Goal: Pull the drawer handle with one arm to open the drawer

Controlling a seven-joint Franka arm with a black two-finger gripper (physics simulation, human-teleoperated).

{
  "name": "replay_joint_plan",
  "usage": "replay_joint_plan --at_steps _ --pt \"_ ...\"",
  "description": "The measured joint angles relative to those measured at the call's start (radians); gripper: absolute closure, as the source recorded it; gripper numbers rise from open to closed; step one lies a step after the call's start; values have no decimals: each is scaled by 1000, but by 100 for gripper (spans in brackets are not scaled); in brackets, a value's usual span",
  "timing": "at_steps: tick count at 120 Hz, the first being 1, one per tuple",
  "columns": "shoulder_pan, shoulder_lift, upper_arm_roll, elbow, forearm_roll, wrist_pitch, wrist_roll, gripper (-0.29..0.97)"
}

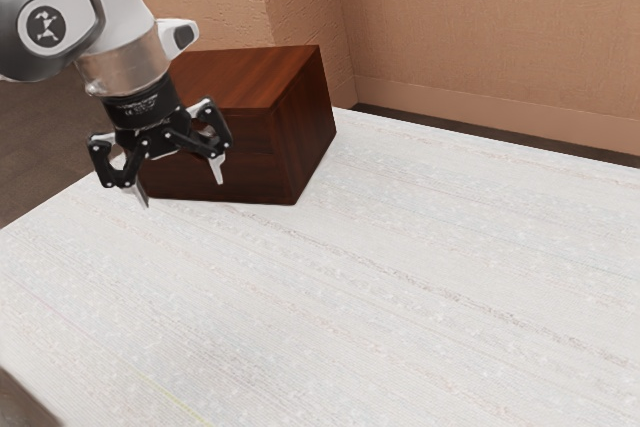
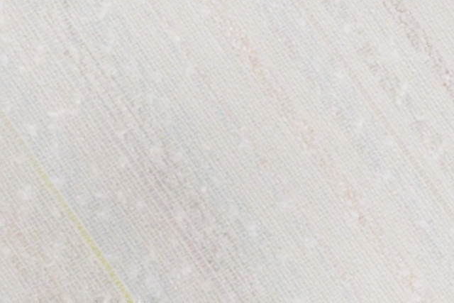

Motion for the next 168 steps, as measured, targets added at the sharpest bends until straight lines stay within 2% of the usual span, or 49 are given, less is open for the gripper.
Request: replay_joint_plan --at_steps 17,25,34,41,48,53,78,96,146,168 --pt "1 -6 8 -17 5 3 -139 0" --pt "7 -17 20 -63 30 20 -194 0" --pt "34 -106 25 -127 52 32 -256 0" --pt "115 -134 21 -148 57 36 -303 0" --pt "265 -150 -43 -158 38 39 -345 0" --pt "328 -153 -71 -164 25 44 -373 0" --pt "416 -119 -86 -194 4 169 -486 0" --pt "417 19 -86 -60 4 227 -546 0" --pt "421 179 -87 10 1 358 -645 0" --pt "420 259 -87 85 1 389 -664 0"
